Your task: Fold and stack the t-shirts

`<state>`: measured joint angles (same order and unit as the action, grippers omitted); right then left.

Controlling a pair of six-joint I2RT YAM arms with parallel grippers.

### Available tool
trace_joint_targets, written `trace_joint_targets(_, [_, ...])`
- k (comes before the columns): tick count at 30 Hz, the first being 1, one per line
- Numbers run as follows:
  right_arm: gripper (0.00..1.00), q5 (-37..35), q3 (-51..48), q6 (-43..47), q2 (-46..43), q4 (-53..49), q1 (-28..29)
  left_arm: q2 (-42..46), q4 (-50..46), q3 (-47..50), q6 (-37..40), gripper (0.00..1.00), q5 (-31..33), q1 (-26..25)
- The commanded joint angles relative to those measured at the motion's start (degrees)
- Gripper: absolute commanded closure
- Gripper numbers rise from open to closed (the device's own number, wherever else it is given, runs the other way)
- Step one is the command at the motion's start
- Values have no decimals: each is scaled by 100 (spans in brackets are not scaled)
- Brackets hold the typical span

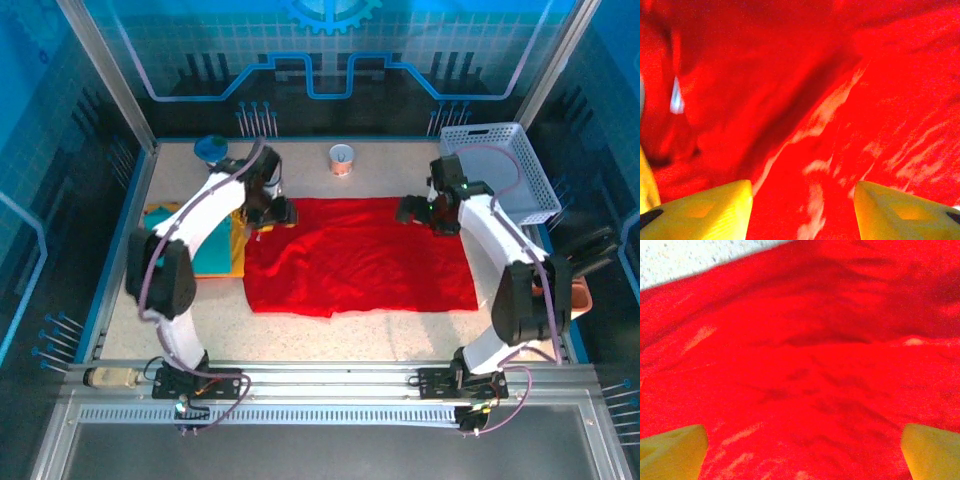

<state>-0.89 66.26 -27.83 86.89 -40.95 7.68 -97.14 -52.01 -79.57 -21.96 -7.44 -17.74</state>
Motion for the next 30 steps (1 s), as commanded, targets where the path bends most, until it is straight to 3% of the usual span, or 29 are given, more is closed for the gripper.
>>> trace_joint_targets(1, [0,262,-892,-426,-642,-126,-83,969,598,1348,-514,38,-259,72])
trace_joint_targets(8, [2,-339,-2078,-594,-1896,-747,-244,2667,496,3161,-1177,36,-310,69])
trace_joint_targets(12, [10,-468,-2585,-870,-2480,-833,-532,3228,624,3834,-1647,36,-377,69])
trace_joint_targets(15, [18,-597,-2822,-1239,-2605,-907,-781,3241,927,4249,-1916,36,-485,69])
trace_joint_targets(21, [19,-432,-3156,-1198,-2543,-588,-1261,2945,1538,4668,-2118,36,-556,69])
trace_joint_targets(30, [23,-390,-3418,-1184,-1842,91,-1471,2229,2113,4630,-2028,37,-547,66])
